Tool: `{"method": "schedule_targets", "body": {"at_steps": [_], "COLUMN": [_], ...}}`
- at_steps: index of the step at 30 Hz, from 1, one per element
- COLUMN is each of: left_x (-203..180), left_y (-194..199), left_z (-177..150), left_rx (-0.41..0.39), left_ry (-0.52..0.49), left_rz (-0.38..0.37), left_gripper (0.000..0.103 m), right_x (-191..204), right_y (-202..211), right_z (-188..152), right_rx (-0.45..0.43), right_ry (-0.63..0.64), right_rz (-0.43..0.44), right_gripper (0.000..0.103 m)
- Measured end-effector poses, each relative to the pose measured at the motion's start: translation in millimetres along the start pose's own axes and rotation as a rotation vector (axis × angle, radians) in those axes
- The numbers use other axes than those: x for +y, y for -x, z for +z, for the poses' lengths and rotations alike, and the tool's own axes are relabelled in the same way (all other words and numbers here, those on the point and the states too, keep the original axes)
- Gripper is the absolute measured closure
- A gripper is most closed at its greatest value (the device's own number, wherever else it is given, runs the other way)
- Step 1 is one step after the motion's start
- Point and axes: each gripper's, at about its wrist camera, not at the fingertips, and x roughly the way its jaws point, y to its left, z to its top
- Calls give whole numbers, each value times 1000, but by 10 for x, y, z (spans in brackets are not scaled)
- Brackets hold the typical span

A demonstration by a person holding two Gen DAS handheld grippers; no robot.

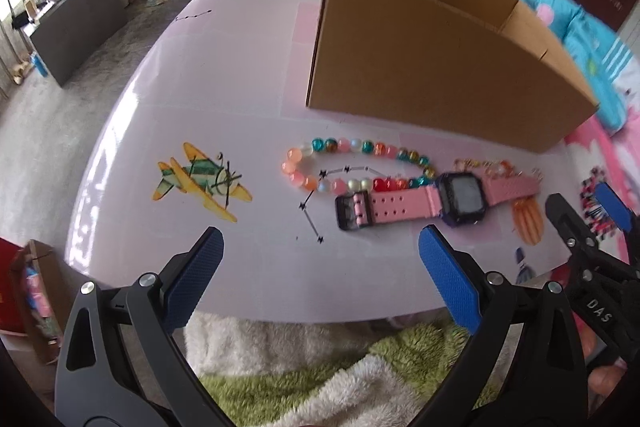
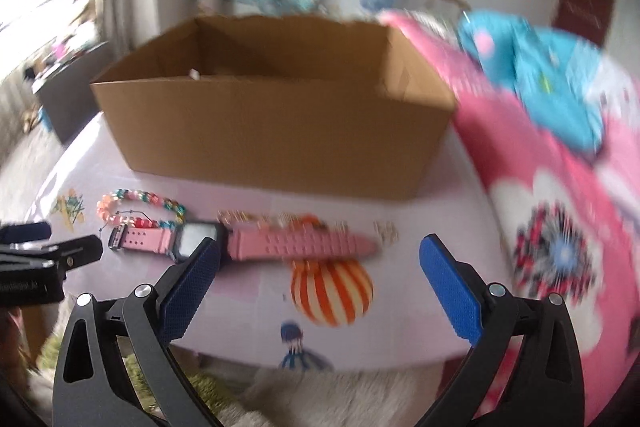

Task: Organize jewelry
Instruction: 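Move the right tool over the pink-strapped watch, fingers open around its face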

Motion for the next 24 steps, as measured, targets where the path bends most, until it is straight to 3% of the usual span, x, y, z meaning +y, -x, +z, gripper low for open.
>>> {"method": "schedule_targets", "body": {"at_steps": [6, 10, 15, 19, 24], "left_x": [203, 341, 402, 350, 278], "left_y": [112, 152, 147, 181, 195], "left_z": [25, 79, 122, 119, 72], "left_rx": [-132, -186, -224, -277, -289], "left_ry": [14, 62, 52, -6, -108], "left_rz": [-111, -185, -203, -107, -33], "left_gripper": [8, 8, 8, 8, 8], "right_x": [203, 438, 568, 614, 519], "right_y": [-106, -199, -380, -509, -681], "right_z": [86, 75, 43, 83, 164], "right_rx": [-11, 30, 114, 165, 233], "right_ry": [139, 281, 385, 452, 501], "right_rz": [191, 301, 358, 380, 439], "right_gripper": [6, 15, 30, 34, 36]}}
